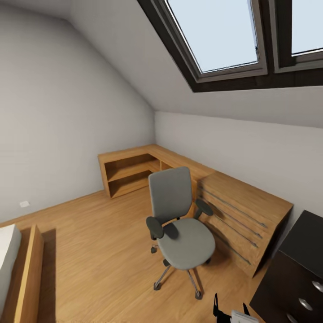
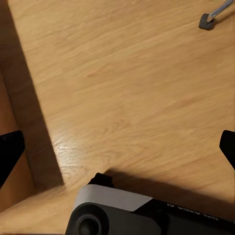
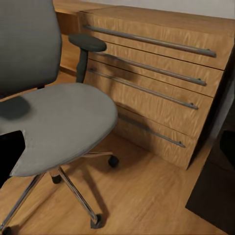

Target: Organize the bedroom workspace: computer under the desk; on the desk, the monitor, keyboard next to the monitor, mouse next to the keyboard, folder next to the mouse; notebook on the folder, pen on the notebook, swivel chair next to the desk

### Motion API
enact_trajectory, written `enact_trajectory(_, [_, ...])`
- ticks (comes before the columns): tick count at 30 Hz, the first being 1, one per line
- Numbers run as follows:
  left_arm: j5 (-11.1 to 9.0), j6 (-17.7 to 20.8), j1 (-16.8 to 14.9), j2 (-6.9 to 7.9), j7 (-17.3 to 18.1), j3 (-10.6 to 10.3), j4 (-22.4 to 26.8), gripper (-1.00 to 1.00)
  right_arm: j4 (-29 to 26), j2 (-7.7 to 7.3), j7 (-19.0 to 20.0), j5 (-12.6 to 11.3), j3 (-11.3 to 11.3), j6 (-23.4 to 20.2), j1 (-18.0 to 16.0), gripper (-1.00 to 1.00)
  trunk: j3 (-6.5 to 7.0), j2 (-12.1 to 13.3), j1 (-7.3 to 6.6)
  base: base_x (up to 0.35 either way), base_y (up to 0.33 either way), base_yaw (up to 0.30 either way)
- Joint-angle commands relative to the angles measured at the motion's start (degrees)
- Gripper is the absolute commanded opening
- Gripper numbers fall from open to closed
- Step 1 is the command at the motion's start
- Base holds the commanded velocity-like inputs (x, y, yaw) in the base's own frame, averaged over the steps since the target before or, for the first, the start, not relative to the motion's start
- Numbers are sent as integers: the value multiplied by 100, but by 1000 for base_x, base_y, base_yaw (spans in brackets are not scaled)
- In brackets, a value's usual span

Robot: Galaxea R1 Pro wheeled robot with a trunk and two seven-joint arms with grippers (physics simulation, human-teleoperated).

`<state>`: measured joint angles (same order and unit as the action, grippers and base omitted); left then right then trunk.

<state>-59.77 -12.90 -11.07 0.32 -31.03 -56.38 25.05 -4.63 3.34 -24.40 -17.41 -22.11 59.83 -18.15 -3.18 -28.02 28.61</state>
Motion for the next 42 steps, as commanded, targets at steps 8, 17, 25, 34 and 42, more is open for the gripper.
enact_trajectory(8, [-61, -37, -9, 7, -25, -48, 7, 100, 4, 0, -21, -43, -48, 17, -5, 100, 5, -11, 3, 0, 0, 279])
enact_trajectory(17, [-61, -37, -9, 14, -25, -48, 4, 100, 6, 0, -21, -38, -55, 17, -5, 100, 24, -11, 3, 0, 0, 279])
enact_trajectory(25, [-61, -37, -9, 12, -26, -48, 5, 100, 16, 0, -17, -35, -56, 17, -5, 100, 36, -11, 3, 0, 0, 279])
enact_trajectory(34, [-61, -37, -9, 12, -26, -48, 7, 100, 44, 0, -5, -26, -67, 17, -5, 100, 17, -11, 3, 0, 0, 263])
enact_trajectory(42, [-61, -37, -9, 12, -25, -48, 8, 100, 49, -4, 4, -26, -82, 17, -5, 100, -33, -11, 3, 0, 0, 205])
